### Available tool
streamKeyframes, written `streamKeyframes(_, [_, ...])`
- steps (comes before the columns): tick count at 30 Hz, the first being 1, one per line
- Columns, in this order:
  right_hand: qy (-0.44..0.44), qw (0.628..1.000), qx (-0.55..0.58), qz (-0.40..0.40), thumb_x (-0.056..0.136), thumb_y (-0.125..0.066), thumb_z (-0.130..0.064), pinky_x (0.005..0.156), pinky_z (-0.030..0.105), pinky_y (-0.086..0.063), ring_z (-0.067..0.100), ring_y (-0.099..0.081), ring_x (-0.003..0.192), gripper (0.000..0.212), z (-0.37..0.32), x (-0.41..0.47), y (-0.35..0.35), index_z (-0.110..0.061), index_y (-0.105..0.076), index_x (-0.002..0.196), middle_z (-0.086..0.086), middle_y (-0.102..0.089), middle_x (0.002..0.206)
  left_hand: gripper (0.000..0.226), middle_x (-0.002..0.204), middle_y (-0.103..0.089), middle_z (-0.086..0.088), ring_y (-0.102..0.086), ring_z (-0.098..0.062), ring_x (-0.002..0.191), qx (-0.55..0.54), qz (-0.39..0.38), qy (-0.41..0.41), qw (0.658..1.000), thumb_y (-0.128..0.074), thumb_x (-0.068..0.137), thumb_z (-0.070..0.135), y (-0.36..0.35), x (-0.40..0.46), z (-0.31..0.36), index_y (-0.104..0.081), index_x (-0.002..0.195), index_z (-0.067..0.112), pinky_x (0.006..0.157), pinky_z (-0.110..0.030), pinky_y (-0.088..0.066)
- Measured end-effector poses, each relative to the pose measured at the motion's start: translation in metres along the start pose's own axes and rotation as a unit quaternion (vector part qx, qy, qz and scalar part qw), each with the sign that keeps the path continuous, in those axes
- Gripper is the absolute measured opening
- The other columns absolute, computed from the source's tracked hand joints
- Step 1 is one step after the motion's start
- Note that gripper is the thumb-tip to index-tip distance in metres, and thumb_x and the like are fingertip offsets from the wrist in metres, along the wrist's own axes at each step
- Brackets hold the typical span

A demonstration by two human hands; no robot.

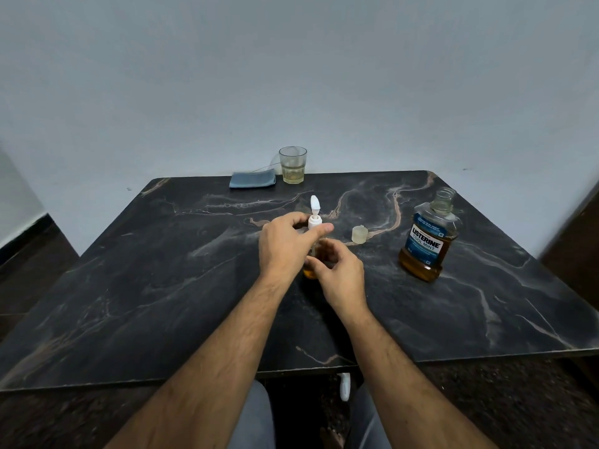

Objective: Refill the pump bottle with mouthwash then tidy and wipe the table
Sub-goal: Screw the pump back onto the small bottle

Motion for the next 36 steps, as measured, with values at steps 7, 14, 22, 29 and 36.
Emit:
streamKeyframes(7, [0.003, 1.0, -0.01, 0.002, 0.077, -0.081, -0.023, 0.083, 0.024, -0.054, 0.002, -0.068, 0.089, 0.027, 0.002, 0.002, -0.001, -0.023, -0.071, 0.102, -0.011, -0.073, 0.091, 0.023, 0.087, -0.072, 0.011, -0.063, -0.007, 0.085, 0.005, -0.03, -0.02, 0.999, -0.075, 0.081, 0.043, -0.003, 0.007, 0.002, -0.078, 0.094, 0.024, 0.076, -0.026, -0.046])
streamKeyframes(14, [0.004, 1.0, -0.006, -0.017, 0.08, -0.079, -0.017, 0.074, 0.007, -0.047, 0.003, -0.066, 0.089, 0.028, 0.0, 0.004, 0.0, -0.016, -0.07, 0.107, -0.011, -0.07, 0.093, 0.019, 0.097, -0.074, 0.012, -0.066, -0.005, 0.095, -0.019, -0.112, -0.042, 0.993, -0.075, 0.082, 0.037, -0.01, 0.019, -0.002, -0.078, 0.094, 0.023, 0.085, -0.027, -0.049])
streamKeyframes(22, [-0.01, 1.0, -0.017, -0.016, 0.079, -0.08, -0.022, 0.089, 0.018, -0.05, 0.004, -0.066, 0.098, 0.04, 0.001, 0.002, 0.001, -0.018, -0.068, 0.117, -0.007, -0.072, 0.106, 0.019, 0.084, -0.074, 0.011, -0.067, -0.003, 0.082, -0.063, -0.116, -0.028, 0.991, -0.077, 0.082, 0.036, -0.01, 0.013, -0.005, -0.077, 0.095, 0.023, 0.079, -0.025, -0.052])
streamKeyframes(29, [-0.007, 0.996, -0.076, -0.051, 0.073, -0.082, -0.019, 0.093, 0.035, -0.054, 0.006, -0.068, 0.098, 0.042, 0.0, 0.002, 0.0, -0.023, -0.07, 0.113, -0.009, -0.074, 0.1, 0.034, 0.096, -0.075, 0.011, -0.07, -0.004, 0.093, -0.078, -0.14, -0.022, 0.987, -0.079, 0.075, 0.041, -0.016, -0.006, -0.019, -0.069, 0.107, 0.031, 0.092, -0.037, -0.055])
streamKeyframes(36, [-0.061, 0.992, -0.091, -0.063, 0.078, -0.081, -0.015, 0.101, 0.033, -0.05, 0.012, -0.064, 0.111, 0.057, 0.014, 0.003, 0.021, -0.011, -0.06, 0.13, 0.003, -0.068, 0.122, 0.05, 0.102, -0.073, 0.012, -0.068, 0.002, 0.095, -0.085, -0.141, -0.004, 0.986, -0.081, 0.079, 0.025, -0.009, -0.009, -0.033, -0.063, 0.125, 0.025, 0.096, -0.034, -0.054])
Point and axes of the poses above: each hand's wrist, its own x-axis towards the middle knuckle, its own y-axis out of the back of the hand, z = x × y, the point moved 8 cm from there along x, towards the middle knuckle
